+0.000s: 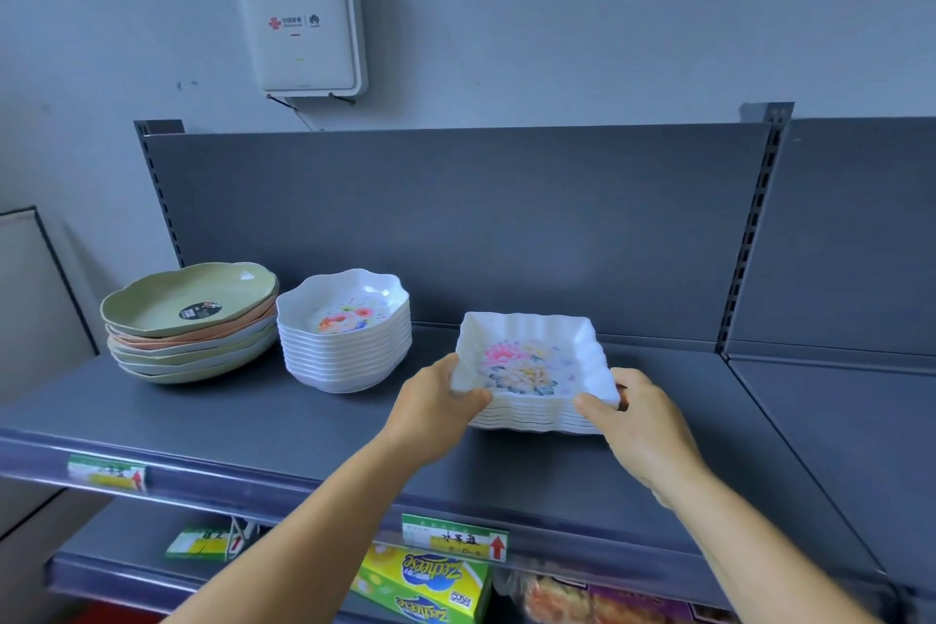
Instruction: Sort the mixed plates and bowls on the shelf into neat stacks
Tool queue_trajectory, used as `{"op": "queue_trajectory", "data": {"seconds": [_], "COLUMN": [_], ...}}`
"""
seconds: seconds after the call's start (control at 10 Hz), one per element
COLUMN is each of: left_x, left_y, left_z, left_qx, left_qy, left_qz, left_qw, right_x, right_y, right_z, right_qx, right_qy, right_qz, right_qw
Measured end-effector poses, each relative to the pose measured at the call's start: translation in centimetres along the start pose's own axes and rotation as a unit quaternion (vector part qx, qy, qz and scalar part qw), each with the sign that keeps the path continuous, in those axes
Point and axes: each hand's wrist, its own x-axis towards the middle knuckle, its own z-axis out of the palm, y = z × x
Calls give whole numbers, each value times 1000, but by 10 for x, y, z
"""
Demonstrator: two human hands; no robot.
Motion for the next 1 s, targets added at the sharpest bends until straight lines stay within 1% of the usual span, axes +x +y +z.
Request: {"op": "queue_trajectory", "data": {"seconds": [0.3,0.5,0.7,0.8,0.9,1.0], "left_x": [18,24,26,29,27,21], "left_y": [-18,-18,-16,-13,-5,0], "left_z": [-14,-17,-19,-22,-28,-29], "left_qx": [11,47,84,115,206,237], "left_qy": [-9,-17,-31,-53,-66,-70], "left_qz": [-4,4,13,13,28,19], "left_qw": [1000,999,996,992,976,969], "right_x": [7,7,7,9,9,3], "right_y": [-12,-18,-19,-21,-26,-32], "right_z": [18,17,18,18,16,15], "right_qx": [-8,-64,-80,-109,-197,-292], "right_qy": [7,9,12,7,-4,-26], "right_qz": [0,1,7,15,29,29], "right_qw": [1000,998,997,994,980,956]}}
